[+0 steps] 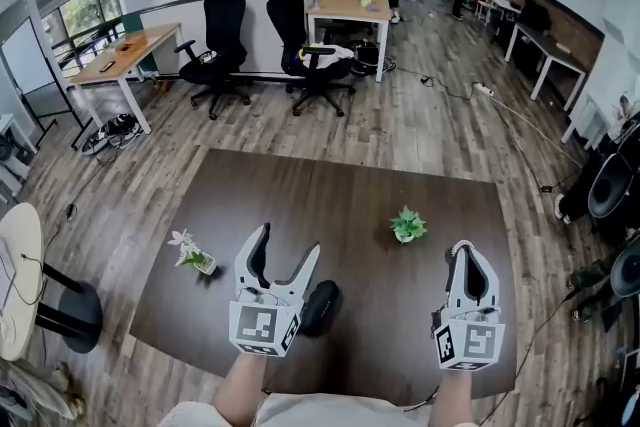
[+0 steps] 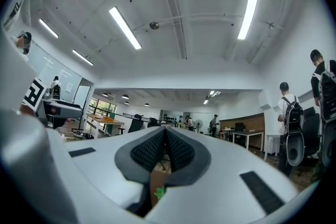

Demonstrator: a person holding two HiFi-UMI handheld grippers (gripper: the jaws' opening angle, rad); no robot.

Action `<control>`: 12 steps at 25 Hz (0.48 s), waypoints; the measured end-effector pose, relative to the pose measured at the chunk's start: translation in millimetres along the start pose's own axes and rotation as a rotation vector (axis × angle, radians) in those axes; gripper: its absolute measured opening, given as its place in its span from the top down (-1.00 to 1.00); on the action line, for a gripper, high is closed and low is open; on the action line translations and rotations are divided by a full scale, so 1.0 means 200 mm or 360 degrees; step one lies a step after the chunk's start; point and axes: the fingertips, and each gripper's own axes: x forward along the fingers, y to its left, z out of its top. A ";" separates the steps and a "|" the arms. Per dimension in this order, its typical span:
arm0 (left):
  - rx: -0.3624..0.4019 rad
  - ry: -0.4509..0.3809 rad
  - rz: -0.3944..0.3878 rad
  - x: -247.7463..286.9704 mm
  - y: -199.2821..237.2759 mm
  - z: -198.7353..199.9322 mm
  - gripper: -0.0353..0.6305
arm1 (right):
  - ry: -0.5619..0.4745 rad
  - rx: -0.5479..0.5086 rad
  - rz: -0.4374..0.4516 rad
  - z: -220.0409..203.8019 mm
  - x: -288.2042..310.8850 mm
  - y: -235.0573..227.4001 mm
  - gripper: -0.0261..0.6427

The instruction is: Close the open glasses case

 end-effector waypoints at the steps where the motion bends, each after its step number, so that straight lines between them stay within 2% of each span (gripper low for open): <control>1: 0.0014 -0.0002 0.0001 0.00 0.00 0.00 -0.19 | 0.0000 -0.0005 0.0000 0.00 0.00 0.00 0.92; 12: 0.0030 -0.0003 0.0015 -0.01 0.01 0.00 -0.19 | 0.0001 0.0000 0.0004 0.00 0.00 0.01 0.92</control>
